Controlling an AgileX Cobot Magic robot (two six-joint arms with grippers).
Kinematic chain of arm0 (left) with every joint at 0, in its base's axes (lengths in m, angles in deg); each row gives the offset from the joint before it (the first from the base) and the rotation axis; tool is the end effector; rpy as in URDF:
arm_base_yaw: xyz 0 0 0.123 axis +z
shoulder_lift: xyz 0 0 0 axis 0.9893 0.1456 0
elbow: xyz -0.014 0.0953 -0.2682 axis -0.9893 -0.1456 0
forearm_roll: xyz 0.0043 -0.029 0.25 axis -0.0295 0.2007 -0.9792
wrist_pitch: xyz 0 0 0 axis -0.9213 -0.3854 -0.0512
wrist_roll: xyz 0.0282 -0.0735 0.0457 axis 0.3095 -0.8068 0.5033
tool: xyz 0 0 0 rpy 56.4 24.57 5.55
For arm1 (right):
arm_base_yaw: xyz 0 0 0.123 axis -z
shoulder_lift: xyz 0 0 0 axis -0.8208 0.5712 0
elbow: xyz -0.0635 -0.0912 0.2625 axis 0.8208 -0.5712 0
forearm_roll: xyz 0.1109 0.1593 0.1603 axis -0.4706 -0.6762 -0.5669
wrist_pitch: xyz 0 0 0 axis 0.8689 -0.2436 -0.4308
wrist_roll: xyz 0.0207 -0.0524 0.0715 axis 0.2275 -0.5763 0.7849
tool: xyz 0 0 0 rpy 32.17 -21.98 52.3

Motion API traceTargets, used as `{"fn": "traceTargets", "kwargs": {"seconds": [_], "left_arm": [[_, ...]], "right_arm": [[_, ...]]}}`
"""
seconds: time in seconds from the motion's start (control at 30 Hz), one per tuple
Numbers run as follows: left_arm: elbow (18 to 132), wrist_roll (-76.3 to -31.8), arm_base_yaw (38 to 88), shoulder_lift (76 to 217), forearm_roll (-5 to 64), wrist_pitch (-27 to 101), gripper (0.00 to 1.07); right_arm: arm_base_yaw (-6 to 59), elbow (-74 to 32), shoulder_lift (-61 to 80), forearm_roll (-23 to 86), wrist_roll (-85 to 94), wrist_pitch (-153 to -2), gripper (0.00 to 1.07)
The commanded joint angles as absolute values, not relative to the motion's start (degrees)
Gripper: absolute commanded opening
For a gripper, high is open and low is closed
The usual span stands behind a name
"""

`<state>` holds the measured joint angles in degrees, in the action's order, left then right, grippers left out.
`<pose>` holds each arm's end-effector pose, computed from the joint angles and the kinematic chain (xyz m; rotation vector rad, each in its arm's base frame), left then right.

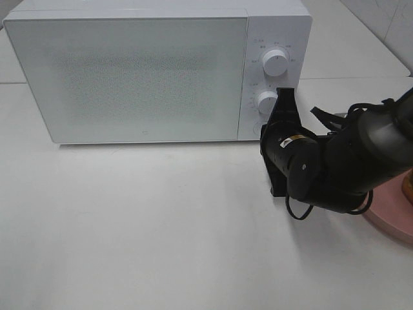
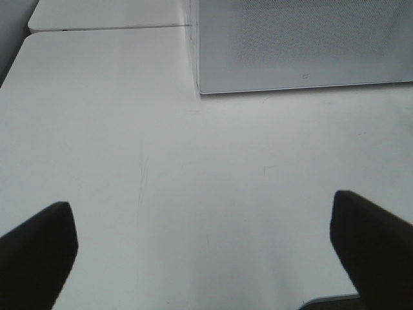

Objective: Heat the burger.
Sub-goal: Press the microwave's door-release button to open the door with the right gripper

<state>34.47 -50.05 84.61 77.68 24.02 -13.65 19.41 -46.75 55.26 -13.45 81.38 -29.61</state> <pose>-0.0089 -0.0136 0.2815 0.0974 2.0292 -0.0777 0.3027 0.1563 0.1070 1.4810 1.4796 0.9953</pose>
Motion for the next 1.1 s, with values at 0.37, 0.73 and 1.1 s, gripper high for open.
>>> {"fn": "traceTargets", "kwargs": {"seconds": [0.37,0.73,1.1], "left_arm": [[34.29,-50.39,84.72,76.71,24.36,-13.02,1.0],[34.29,-50.39,84.72,76.71,24.36,-13.02,1.0],[34.29,-50.39,84.72,76.71,24.36,-13.02,1.0]], "right_arm": [[23.02,-41.37,59.79,-11.56,80.07,-32.01,0.0],[23.02,-38.04,62.54,-11.27,80.35,-32.01,0.0],[23.02,-36.61,64.03,-14.82,80.35,-27.26,0.0]]}}
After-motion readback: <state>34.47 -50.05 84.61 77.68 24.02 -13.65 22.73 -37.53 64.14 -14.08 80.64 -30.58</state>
